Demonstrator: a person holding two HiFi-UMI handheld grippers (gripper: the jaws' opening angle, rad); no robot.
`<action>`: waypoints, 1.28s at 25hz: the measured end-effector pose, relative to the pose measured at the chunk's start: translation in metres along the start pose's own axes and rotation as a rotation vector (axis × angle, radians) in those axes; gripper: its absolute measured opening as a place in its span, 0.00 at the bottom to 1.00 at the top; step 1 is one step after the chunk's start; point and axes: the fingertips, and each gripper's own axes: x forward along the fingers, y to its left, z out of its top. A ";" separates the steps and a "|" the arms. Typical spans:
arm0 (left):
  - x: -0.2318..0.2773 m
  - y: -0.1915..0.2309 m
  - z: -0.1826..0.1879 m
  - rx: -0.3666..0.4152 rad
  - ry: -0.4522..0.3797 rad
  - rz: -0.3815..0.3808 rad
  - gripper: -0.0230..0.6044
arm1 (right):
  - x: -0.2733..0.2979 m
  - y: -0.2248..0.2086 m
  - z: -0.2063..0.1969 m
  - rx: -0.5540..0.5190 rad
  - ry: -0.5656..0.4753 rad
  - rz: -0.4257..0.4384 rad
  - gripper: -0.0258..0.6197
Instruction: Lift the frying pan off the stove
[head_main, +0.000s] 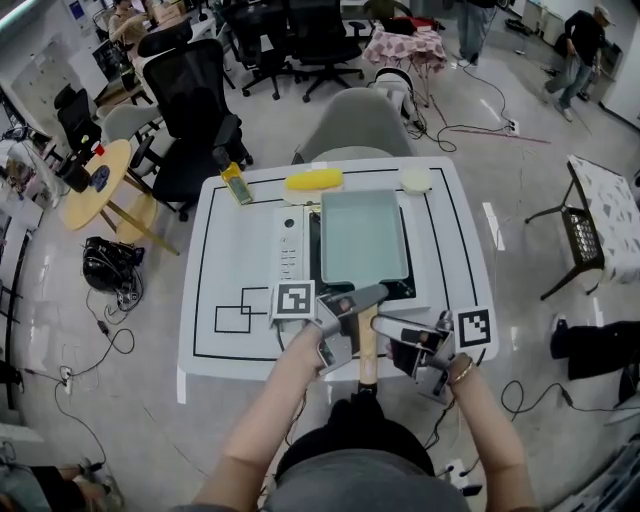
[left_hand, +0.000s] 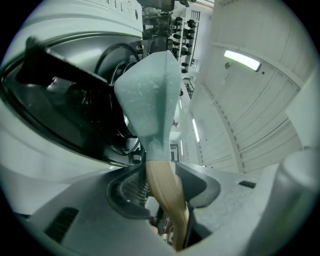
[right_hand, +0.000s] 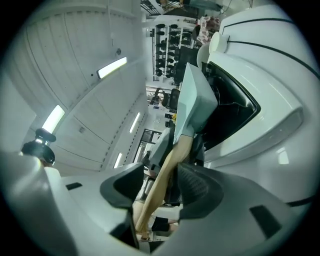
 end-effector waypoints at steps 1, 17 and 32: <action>0.000 0.001 0.000 0.001 0.000 0.002 0.30 | -0.001 0.000 -0.001 0.015 0.012 0.012 0.36; 0.006 0.001 0.000 0.016 -0.003 0.003 0.30 | 0.017 -0.007 -0.009 0.084 0.117 0.034 0.32; 0.006 0.005 -0.003 0.037 0.000 0.027 0.30 | 0.019 -0.012 -0.011 0.034 0.098 -0.033 0.27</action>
